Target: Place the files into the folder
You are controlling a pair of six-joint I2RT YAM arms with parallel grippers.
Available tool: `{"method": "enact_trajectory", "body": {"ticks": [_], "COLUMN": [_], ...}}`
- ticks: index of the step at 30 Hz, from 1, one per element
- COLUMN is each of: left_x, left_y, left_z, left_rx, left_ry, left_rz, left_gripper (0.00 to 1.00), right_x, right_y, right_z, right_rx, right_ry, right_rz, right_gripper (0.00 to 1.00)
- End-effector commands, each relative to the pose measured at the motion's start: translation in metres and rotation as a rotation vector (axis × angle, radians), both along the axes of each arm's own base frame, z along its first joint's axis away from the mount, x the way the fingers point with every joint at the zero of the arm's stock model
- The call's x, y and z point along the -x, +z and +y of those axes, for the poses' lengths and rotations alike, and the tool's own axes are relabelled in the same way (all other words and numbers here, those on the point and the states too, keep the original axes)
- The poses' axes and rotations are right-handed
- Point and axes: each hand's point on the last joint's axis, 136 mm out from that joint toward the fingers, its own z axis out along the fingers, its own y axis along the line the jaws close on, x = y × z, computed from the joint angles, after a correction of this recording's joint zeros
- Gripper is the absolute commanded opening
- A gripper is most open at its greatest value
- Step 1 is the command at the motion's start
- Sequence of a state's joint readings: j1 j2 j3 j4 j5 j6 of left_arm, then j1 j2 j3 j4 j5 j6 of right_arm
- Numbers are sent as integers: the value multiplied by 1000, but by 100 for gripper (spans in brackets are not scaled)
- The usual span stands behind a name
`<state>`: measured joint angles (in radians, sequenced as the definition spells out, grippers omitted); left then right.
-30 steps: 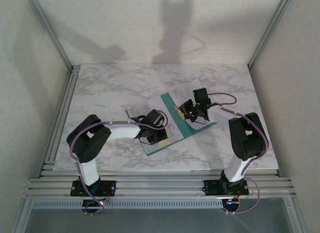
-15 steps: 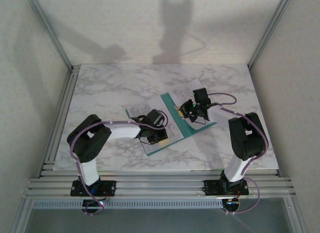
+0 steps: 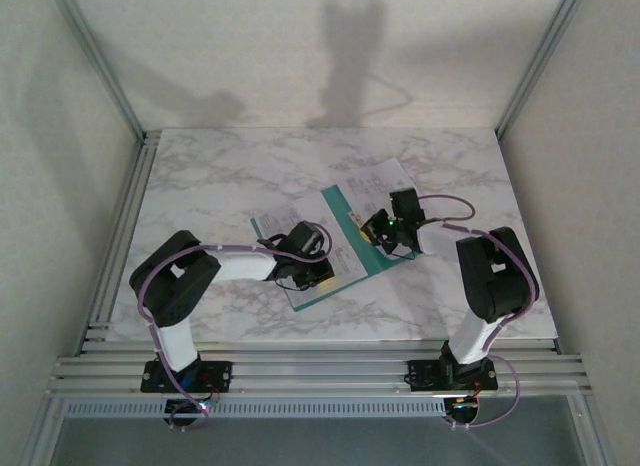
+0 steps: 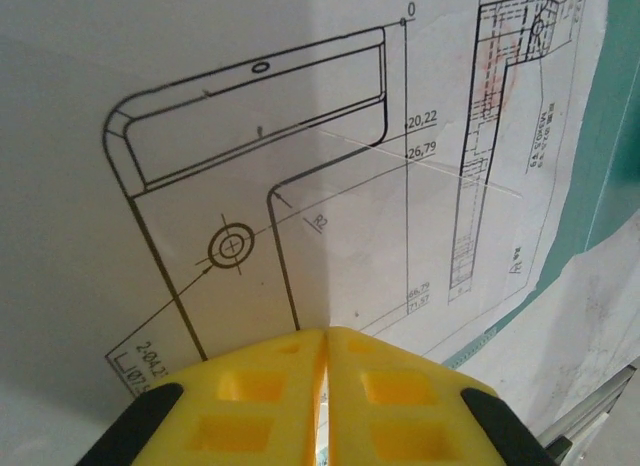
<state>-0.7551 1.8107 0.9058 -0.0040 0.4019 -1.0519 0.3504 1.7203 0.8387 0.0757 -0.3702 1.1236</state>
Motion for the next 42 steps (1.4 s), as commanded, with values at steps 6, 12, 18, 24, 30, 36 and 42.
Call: {"method": "enact_trajectory", "body": {"ticks": [6, 12, 18, 24, 30, 36, 42], "left_x": [20, 21, 21, 22, 20, 21, 19], "left_y": [-32, -32, -33, -33, -33, -33, -33], "left_z": [35, 39, 42, 44, 46, 47, 47], "left_rx": [-135, -145, -150, -153, -153, -152, -151], "left_ry": [47, 52, 54, 58, 64, 64, 68], "left_rz": [108, 110, 111, 113, 112, 114, 111], "left_gripper": [12, 11, 11, 11, 11, 11, 11], "right_x": [34, 37, 42, 45, 46, 49, 52], "right_y": [-57, -68, -75, -81, -86, -91, -96], "right_z": [-38, -46, -53, -60, -61, -64, -65], "right_rx": [129, 157, 211, 262, 285, 311, 318], "right_ry": [-20, -27, -33, -34, -32, -34, -38], "right_rz": [127, 158, 212, 267, 308, 346, 385], "right_gripper": [0, 0, 0, 0, 0, 0, 0]}}
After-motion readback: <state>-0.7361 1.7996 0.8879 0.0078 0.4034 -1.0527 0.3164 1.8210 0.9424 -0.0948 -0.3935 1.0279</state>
